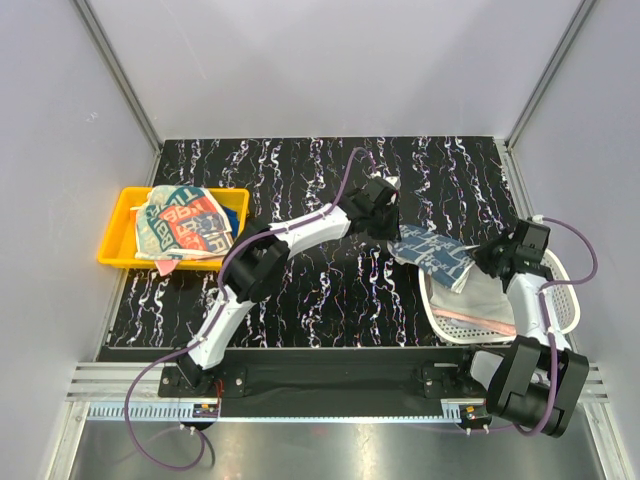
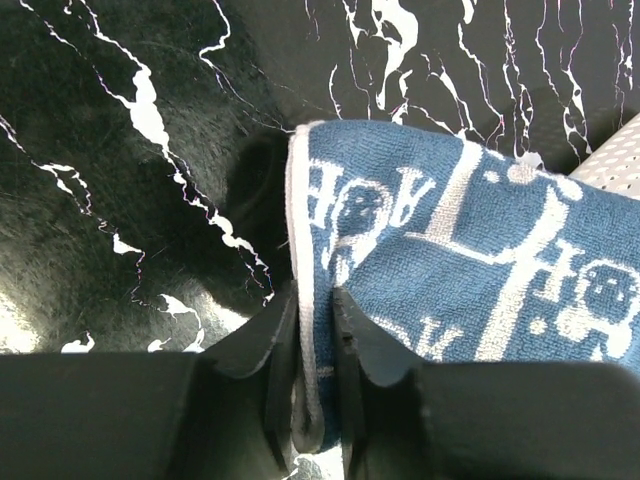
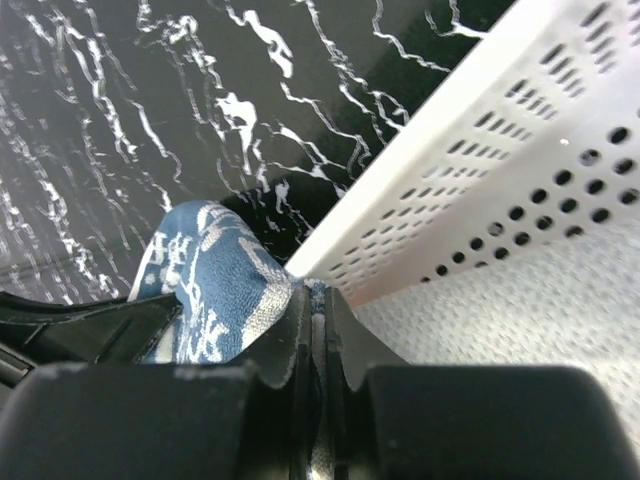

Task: Fold and stack the towels
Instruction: Neatly place the folded towel into the bin

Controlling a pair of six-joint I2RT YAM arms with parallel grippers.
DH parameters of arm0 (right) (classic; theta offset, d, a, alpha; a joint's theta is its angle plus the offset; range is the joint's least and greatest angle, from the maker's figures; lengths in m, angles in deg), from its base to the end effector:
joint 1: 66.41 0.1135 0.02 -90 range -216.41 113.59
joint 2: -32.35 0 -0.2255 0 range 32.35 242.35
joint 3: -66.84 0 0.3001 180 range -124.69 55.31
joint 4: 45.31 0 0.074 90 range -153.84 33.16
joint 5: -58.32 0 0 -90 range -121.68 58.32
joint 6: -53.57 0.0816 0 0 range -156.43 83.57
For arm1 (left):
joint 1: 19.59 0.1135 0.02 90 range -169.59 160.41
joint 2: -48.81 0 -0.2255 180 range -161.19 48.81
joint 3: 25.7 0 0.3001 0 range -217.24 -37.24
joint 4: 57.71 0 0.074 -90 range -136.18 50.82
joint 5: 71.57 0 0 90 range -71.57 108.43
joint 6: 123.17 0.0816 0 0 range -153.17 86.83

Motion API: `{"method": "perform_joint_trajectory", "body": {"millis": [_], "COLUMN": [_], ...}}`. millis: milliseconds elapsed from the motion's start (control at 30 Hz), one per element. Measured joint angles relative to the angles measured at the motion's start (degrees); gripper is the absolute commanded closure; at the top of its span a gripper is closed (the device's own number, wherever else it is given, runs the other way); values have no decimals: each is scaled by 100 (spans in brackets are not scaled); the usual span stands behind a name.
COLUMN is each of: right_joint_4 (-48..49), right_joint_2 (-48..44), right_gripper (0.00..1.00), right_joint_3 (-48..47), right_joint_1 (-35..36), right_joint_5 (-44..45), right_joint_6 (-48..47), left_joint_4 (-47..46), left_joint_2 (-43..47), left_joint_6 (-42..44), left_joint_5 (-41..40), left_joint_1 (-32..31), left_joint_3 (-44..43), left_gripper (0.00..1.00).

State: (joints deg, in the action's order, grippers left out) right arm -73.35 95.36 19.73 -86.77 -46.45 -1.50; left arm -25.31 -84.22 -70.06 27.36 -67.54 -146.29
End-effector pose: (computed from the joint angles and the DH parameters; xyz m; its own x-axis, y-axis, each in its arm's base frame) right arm 0.3039 -0.0906 0.1261 -0.4393 0.7536 -0.4891 0.5072 0.6574 0.5573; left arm 0.3768 -0.4366 0.1047 -0.8623 0.0707 -0.5014 0.3622 0.7781 -0.5132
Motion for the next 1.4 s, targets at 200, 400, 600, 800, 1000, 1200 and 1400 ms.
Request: {"method": "perform_joint_trajectory", "body": {"millis": [200, 400, 600, 800, 1000, 1200, 1400], "right_joint_4": [-726, -1150, -1582, -1878, -2037, -2122, -2223], "right_joint_2": [-7, 22, 48, 37, -9, -39, -118], "right_gripper": [98, 99, 99, 99, 100, 100, 100], "right_joint_3": [-328, -433, -737, -1001, -1005, -1005, -1016], "right_joint_1": [0, 0, 0, 0, 0, 0, 0], "right_joint_5": [328, 479, 579, 658, 656, 612, 610], "right_joint_6": [-221, -358, -455, -535, -535, -533, -533], "left_joint_4": [-76, 81, 153, 114, -103, -417, -1075], "left_joint_2": [66, 636, 1384, 1272, 708, 476, 501], "left_joint_6": [227, 796, 1493, 2155, 2389, 2564, 2959], "left_joint_5": [0, -219, -313, -483, -660, -1624, -2358], "left_joint_1": [0, -96, -673, -1755, -2312, -2321, -2494], "left_joint_3": [149, 188, -48, -511, -658, -385, 166], "left_gripper": [42, 22, 15, 11, 10, 8, 6]}}
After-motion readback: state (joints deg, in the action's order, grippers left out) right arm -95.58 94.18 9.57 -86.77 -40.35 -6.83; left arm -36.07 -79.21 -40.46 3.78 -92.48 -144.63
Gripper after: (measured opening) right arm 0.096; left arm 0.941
